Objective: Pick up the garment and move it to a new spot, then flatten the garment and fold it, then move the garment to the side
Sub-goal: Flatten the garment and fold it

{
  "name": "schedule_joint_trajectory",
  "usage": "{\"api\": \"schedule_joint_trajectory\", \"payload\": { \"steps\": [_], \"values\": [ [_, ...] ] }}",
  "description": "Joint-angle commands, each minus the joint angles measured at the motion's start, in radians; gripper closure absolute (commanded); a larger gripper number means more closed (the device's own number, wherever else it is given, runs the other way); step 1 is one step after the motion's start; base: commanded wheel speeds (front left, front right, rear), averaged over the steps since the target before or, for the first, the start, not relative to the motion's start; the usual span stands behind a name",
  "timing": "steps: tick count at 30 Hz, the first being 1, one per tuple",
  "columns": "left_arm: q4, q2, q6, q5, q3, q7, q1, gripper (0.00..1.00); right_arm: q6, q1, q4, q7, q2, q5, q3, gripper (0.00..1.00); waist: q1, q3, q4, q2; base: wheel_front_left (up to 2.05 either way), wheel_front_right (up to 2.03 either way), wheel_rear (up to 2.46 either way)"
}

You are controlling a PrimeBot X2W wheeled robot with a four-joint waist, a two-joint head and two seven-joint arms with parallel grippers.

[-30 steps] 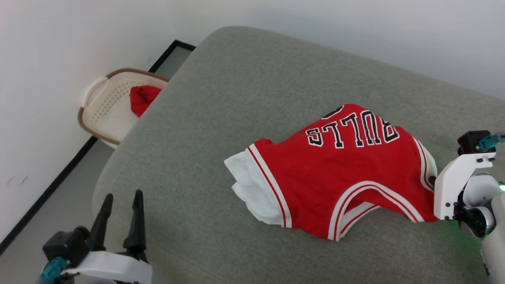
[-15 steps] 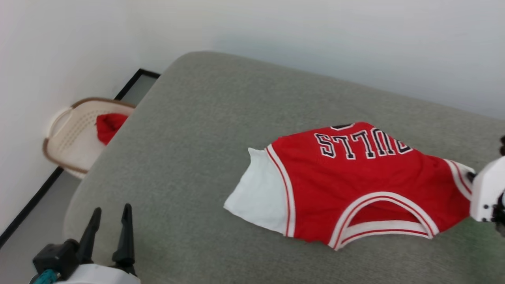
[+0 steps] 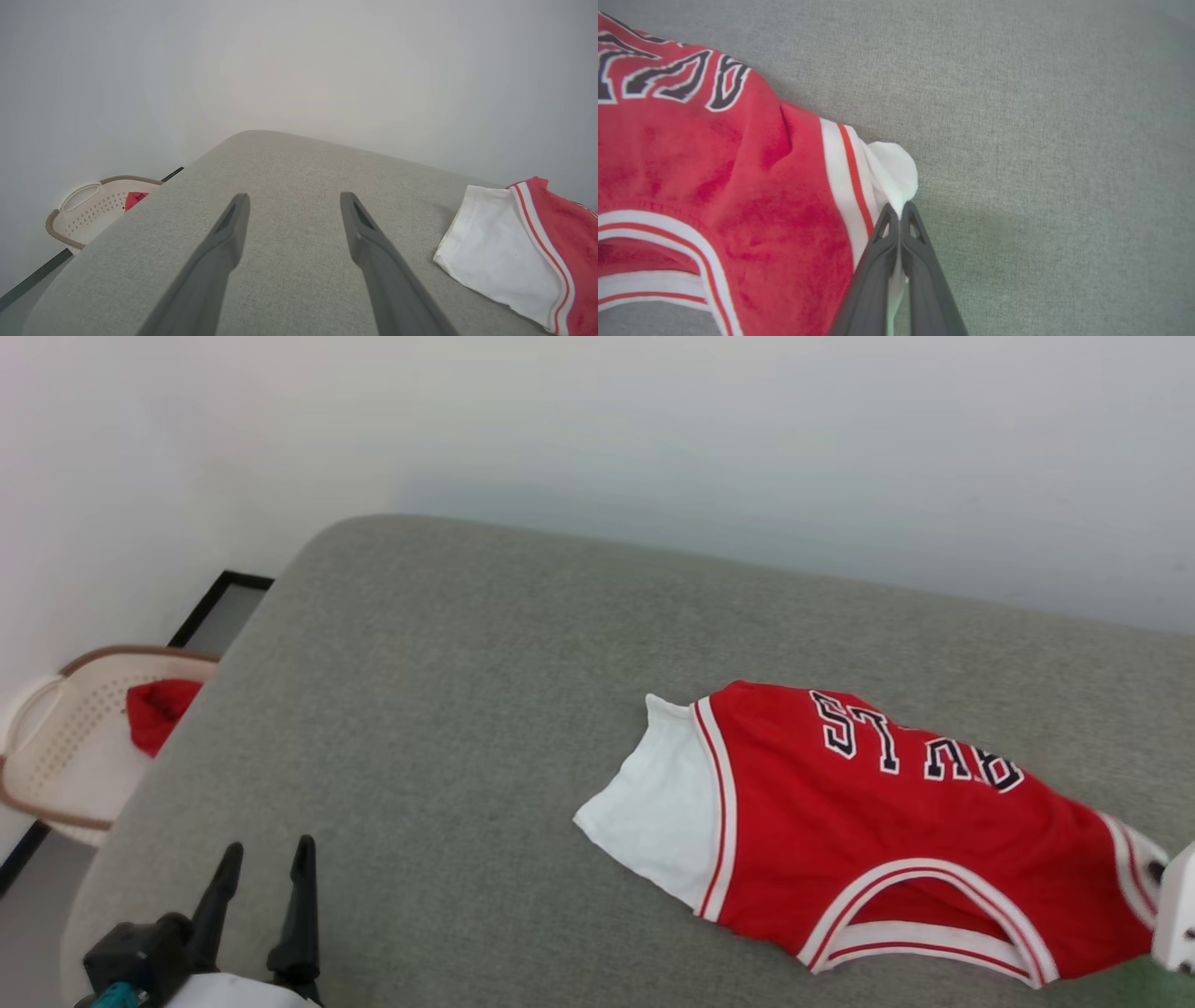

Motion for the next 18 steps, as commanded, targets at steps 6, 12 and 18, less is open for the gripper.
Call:
{"api": "schedule_joint_trajectory", "payload": {
  "steps": [6, 12, 18],
  "values": [
    [0.009, 0.012, 0.003, 0.005, 0.0, 0.001, 0.003, 0.0, -0.001, 0.035, 0.015, -0.044, 0.05, -0.023, -0.002, 0.85, 0.0, -0.021, -0.034, 0.0, 0.0, 0.0, 0.0],
    [0.019, 0.025, 0.001, 0.014, -0.001, -0.005, 0.012, 0.0, -0.001, 0.007, 0.048, -0.095, 0.078, -0.036, 0.045, 0.11, 0.0, -0.041, -0.054, 0.0, 0.0, 0.0, 0.0],
    [0.025, 0.028, 0.022, 0.025, 0.018, -0.02, 0.023, 0.0, -0.001, -0.021, 0.046, -0.134, 0.08, -0.018, 0.092, 0.0, 0.0, -0.059, -0.084, 0.0, 0.0, 0.0, 0.0]
  ]
}}
